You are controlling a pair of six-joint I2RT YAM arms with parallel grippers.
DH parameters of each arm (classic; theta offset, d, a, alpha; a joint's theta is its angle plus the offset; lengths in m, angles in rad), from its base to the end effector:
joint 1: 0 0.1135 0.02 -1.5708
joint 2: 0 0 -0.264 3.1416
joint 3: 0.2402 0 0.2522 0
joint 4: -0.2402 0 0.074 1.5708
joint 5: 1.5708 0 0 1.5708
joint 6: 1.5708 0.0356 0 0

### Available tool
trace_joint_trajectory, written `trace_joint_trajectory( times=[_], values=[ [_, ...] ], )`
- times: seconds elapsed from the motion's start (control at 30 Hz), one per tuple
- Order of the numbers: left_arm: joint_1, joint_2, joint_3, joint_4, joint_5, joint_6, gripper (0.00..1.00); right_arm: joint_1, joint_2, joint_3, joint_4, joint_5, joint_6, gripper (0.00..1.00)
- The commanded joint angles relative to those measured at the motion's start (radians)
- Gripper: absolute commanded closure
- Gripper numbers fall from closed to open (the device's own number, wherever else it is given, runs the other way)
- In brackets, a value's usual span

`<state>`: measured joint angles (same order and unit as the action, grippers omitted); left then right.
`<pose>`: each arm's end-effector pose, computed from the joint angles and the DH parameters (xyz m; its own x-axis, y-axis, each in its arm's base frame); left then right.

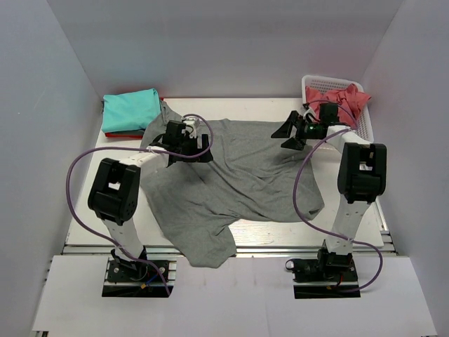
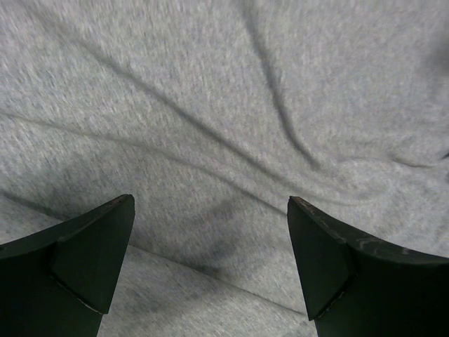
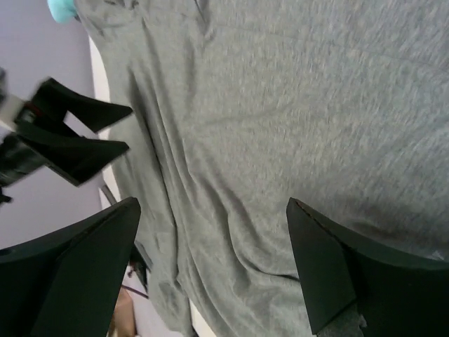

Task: Fold and stack the t-shirts
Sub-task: Flatten out the tshirt

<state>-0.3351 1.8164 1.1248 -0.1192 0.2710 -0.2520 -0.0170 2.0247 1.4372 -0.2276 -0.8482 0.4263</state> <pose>0.3611 -0.1359 0.1811 -0.7853 0.0191 -0.6188 0.3048 0.8819 -0.3597 0.4402 0.0192 0.1939 -0.8706 0.2883 -0.3987 -0.1572 0.6049 0.7806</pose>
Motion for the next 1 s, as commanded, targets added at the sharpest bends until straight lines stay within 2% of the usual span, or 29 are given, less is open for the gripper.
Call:
trace_joint_trajectory(
  times=[0.0, 0.03, 0.07, 0.1, 0.17, 0.23, 0.37, 0.4, 0.47, 0.5, 0.57, 0.6, 0.63, 0.97],
  values=[
    [0.004, -0.078, -0.002, 0.023, 0.011, 0.010, 0.00, 0.005, -0.104, -0.027, -0.009, 0.005, -0.126, 0.10],
    [0.004, -0.078, -0.002, 0.023, 0.011, 0.010, 0.00, -0.003, -0.097, -0.026, -0.004, -0.018, -0.100, 0.10],
    [0.004, -0.078, -0.002, 0.023, 0.011, 0.010, 0.00, -0.006, -0.046, -0.018, -0.004, -0.126, -0.093, 0.12],
    [0.004, -0.088, -0.002, 0.023, 0.011, 0.010, 0.00, -0.015, -0.022, 0.008, 0.010, -0.170, -0.083, 0.17],
    [0.004, -0.097, -0.011, 0.013, 0.011, 0.010, 0.00, -0.005, 0.055, 0.045, 0.042, -0.231, -0.017, 0.18],
    [0.004, -0.120, -0.022, 0.013, 0.001, 0.010, 0.00, 0.003, 0.090, 0.116, 0.008, -0.140, -0.023, 0.27],
    [0.004, -0.161, -0.042, 0.013, -0.027, 0.010, 0.00, 0.003, 0.132, 0.166, -0.080, 0.000, -0.026, 0.34],
    [0.004, -0.170, -0.051, 0.013, -0.027, 0.010, 0.00, 0.006, 0.138, 0.172, -0.128, 0.181, -0.038, 0.36],
    [0.004, -0.170, -0.051, 0.013, -0.039, 0.010, 0.00, 0.014, 0.135, 0.161, -0.179, 0.305, -0.063, 0.36],
    [0.004, -0.170, -0.051, 0.013, -0.039, 0.010, 0.00, 0.014, 0.128, 0.155, -0.197, 0.404, -0.057, 0.40],
    [0.004, -0.180, -0.051, 0.013, -0.039, 0.010, 0.00, 0.014, 0.123, 0.112, -0.185, 0.435, -0.054, 0.35],
    [0.004, -0.180, -0.051, 0.013, -0.049, 0.010, 0.00, 0.014, 0.117, 0.109, -0.191, 0.443, -0.058, 0.27],
    [0.004, -0.180, -0.051, 0.013, -0.049, 0.010, 0.00, 0.014, 0.117, 0.108, -0.197, 0.466, -0.060, 0.12],
    [-0.005, -0.150, -0.042, 0.023, -0.039, 0.010, 0.00, 0.095, -0.069, 0.134, -0.240, 0.658, -0.153, 0.10]
  ],
)
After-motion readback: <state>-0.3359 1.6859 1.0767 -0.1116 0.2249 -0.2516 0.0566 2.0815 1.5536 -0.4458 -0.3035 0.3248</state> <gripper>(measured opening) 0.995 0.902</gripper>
